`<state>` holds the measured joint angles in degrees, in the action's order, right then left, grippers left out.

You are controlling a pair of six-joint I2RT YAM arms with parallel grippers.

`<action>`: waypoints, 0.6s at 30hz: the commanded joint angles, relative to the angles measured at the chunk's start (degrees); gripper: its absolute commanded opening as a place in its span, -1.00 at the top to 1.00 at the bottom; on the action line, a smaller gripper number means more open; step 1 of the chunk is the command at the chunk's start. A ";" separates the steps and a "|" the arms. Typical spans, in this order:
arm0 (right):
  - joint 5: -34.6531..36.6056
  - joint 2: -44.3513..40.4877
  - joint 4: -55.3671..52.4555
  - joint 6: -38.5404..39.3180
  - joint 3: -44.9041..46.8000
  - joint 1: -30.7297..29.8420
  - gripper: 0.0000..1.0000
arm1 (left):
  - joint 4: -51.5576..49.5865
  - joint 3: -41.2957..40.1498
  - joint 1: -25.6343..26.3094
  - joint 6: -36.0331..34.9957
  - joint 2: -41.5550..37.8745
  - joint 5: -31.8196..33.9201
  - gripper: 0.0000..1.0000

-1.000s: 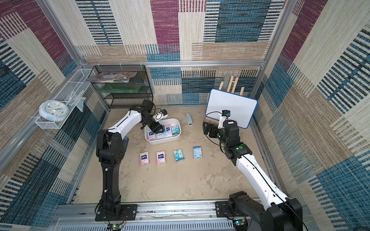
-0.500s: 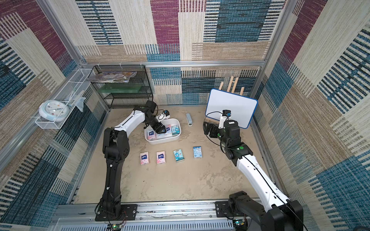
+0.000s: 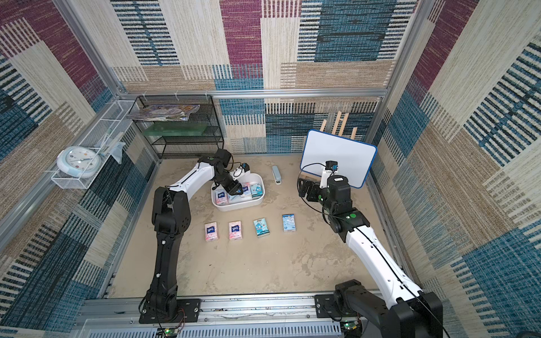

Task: Take the pocket tissues out of the storage box
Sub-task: Pick up the pocket tissues from the storage box.

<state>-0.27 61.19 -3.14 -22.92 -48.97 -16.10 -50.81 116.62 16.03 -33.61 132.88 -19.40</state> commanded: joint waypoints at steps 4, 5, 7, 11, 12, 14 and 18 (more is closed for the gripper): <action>-0.79 0.41 1.72 0.33 0.38 0.10 -0.96 | -0.53 -1.21 -0.04 1.45 -3.98 -0.30 -0.03; -0.91 0.51 1.72 0.35 0.45 0.10 -0.96 | -0.57 -1.53 -0.04 1.75 -4.70 -0.28 -0.02; -0.81 0.60 1.60 0.20 0.50 0.18 -0.95 | -0.52 -2.46 -0.04 3.02 -6.87 -0.12 0.01; 0.44 0.26 1.51 -0.37 1.07 0.20 -0.96 | -0.37 -5.67 -0.04 6.07 -11.92 -0.01 0.07; 0.53 0.19 1.40 -0.33 1.19 0.26 -0.95 | -0.42 -6.77 -0.04 7.10 -13.30 0.30 0.08; 0.58 0.17 1.12 -0.15 1.28 0.19 -0.95 | -0.30 -9.42 -0.04 9.13 -16.12 0.89 0.12; 0.98 0.15 0.62 0.11 1.55 0.28 -0.96 | 0.07 -16.27 -0.01 13.65 -22.54 0.38 0.15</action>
<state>-0.19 61.58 -3.05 -22.96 -47.59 -15.84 -50.63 103.11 16.03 -24.49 113.23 -18.81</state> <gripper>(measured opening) 0.978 0.436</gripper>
